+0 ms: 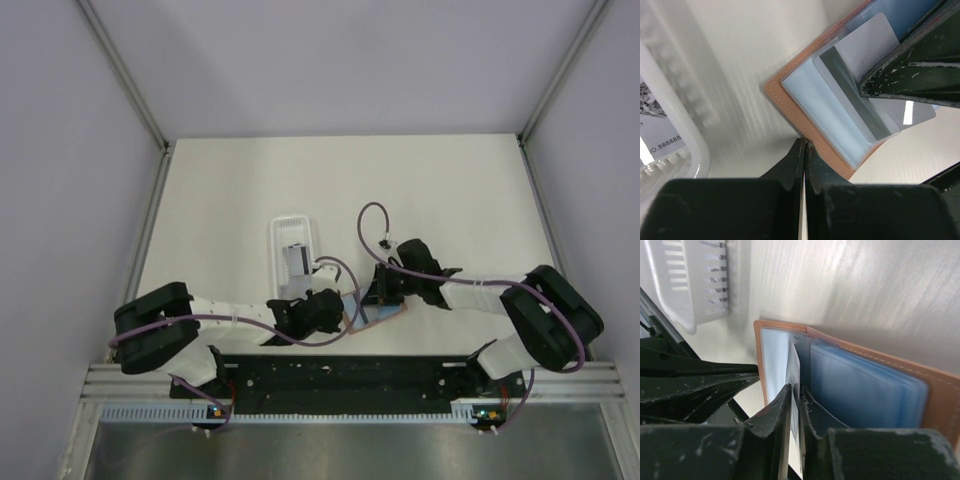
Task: Put the credit cards into the card holder
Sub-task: Insert the credit card into the card holder.
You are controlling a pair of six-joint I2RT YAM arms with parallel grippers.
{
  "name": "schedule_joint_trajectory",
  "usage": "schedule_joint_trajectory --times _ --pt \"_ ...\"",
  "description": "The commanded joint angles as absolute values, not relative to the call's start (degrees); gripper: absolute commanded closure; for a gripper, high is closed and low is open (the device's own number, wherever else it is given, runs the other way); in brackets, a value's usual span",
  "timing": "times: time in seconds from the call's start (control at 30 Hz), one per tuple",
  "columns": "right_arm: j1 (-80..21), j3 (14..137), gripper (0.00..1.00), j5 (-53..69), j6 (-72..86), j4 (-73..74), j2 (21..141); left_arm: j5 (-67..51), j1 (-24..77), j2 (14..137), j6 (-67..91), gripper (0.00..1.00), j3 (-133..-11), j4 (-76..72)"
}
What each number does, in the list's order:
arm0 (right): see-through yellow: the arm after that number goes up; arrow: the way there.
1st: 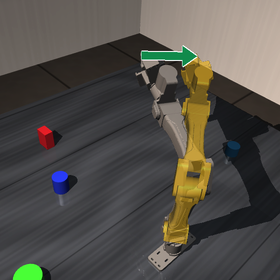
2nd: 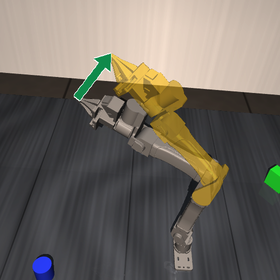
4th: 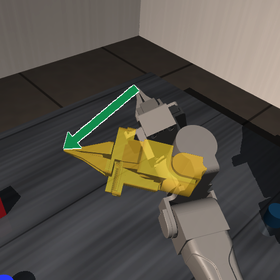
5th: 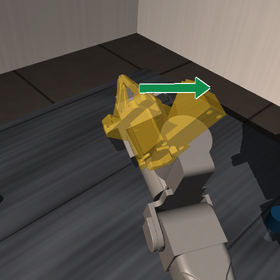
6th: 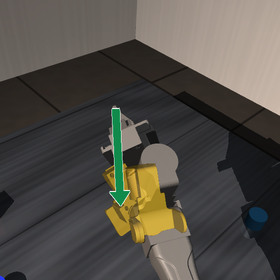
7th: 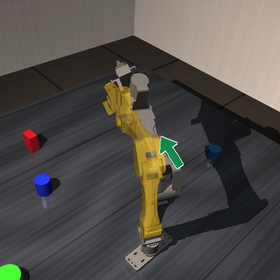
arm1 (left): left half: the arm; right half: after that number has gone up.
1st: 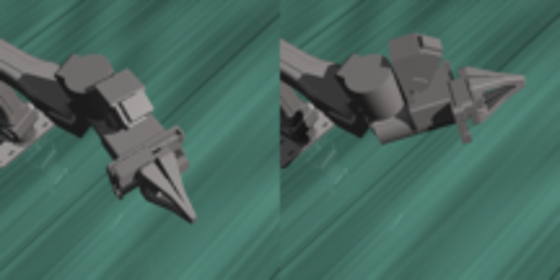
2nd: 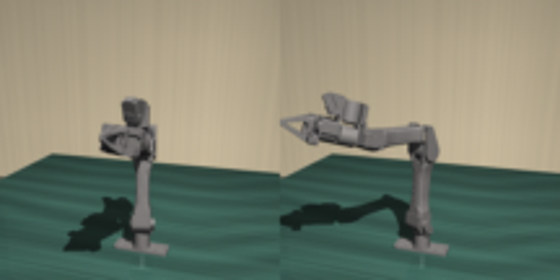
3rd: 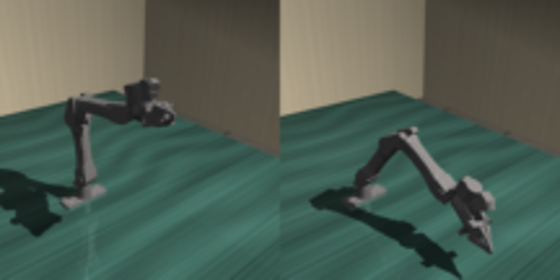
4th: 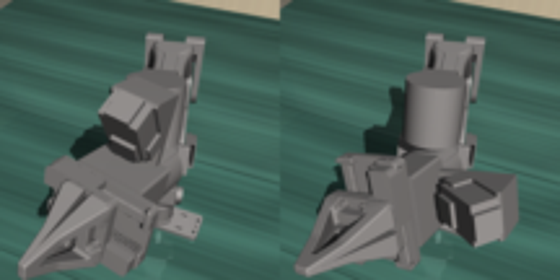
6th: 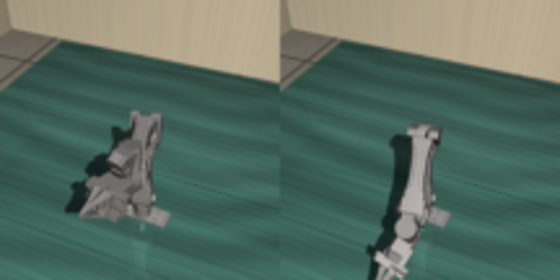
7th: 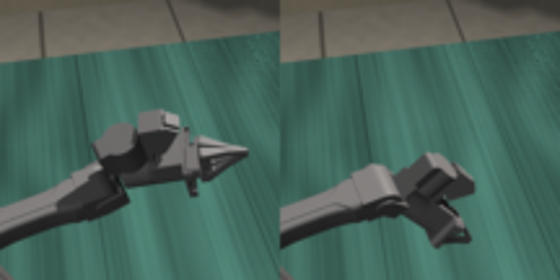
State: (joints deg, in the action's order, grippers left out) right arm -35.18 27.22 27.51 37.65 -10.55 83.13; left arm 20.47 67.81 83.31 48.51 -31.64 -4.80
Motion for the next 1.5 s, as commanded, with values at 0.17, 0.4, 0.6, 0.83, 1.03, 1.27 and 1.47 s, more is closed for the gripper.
schedule_joint_trajectory --times 0.17,0.4,0.6,0.83,1.03,1.27,1.47 --pt "-37.44 31.99 0.63 21.98 31.12 6.40 76.91 18.99 67.85 85.78 48.69 1.00 -31.91 -5.36" --pt "-37.44 34.45 0.54 17.32 29.45 13.27 72.69 18.81 67.85 85.87 48.69 1.00 -31.90 -5.62" --pt "-37.44 35.07 0.54 13.98 28.83 15.82 71.81 18.81 67.85 85.87 48.34 1.00 -32.08 -5.71" --pt "-37.44 34.89 0.60 12.92 28.65 15.64 73.56 18.72 67.85 86.22 48.25 1.00 -32.52 -5.71" --pt "-37.44 34.89 0.61 12.39 28.48 14.68 74.79 18.54 67.85 86.57 48.16 1.00 -32.96 -5.63" --pt "-37.62 34.98 0.70 13.97 28.65 13.36 75.41 18.37 67.85 87.54 47.81 1.00 -33.92 -5.54" --pt "-38.32 34.81 0.73 15.55 29.09 12.22 75.41 17.76 67.85 88.77 47.72 1.00 -34.63 -5.89"
